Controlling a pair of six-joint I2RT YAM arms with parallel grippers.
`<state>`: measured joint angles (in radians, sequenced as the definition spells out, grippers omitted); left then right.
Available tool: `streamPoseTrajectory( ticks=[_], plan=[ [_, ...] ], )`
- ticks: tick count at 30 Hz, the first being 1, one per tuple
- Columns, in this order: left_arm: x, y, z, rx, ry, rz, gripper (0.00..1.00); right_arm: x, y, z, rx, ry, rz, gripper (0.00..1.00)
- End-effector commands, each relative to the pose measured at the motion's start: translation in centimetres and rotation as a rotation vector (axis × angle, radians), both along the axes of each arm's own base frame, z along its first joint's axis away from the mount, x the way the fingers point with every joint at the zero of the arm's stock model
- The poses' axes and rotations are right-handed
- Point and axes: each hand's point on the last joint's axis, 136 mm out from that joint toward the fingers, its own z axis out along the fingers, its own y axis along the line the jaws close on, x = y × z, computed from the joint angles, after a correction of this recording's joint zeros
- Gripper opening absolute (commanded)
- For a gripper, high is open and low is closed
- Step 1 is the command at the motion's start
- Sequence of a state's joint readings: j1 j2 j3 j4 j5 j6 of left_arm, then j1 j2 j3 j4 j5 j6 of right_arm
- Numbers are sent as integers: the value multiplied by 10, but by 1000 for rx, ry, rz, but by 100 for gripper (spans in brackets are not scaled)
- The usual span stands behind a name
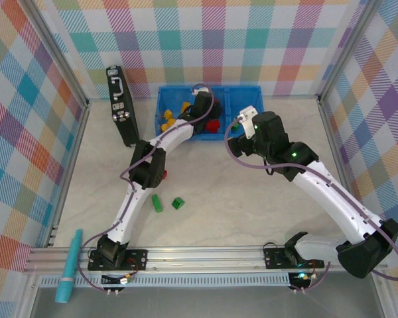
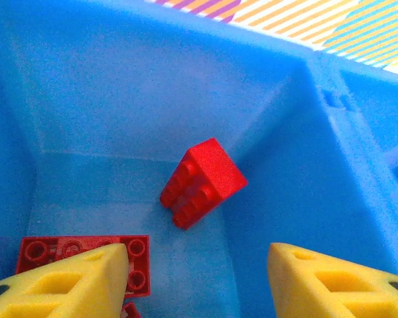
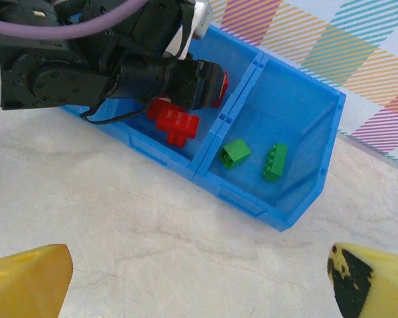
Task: Sort the legos into containers by color
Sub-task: Place the lego in the container, then pick up the lego from the center of the table.
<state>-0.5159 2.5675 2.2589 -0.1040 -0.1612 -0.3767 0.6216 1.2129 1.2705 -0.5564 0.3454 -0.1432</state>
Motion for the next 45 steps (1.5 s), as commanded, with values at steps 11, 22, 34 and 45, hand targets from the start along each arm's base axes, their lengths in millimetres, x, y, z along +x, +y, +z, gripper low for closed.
streamPoseTrajectory(
  ticks=[11, 22, 34, 45],
  plan=[
    [-104, 67, 190, 14, -143, -23, 44, -4, -2, 29, 50, -79, 6, 99],
    [-245, 157, 139, 437, 235, -179, 68, -14, -2, 34, 89, -92, 36, 99],
    [-284, 196, 18, 619, 583, -299, 97, -14, 9, 27, 88, -29, 72, 99],
    [-272, 202, -55, 573, 675, -285, 100, -10, 11, 19, 64, 2, 69, 99]
  ],
)
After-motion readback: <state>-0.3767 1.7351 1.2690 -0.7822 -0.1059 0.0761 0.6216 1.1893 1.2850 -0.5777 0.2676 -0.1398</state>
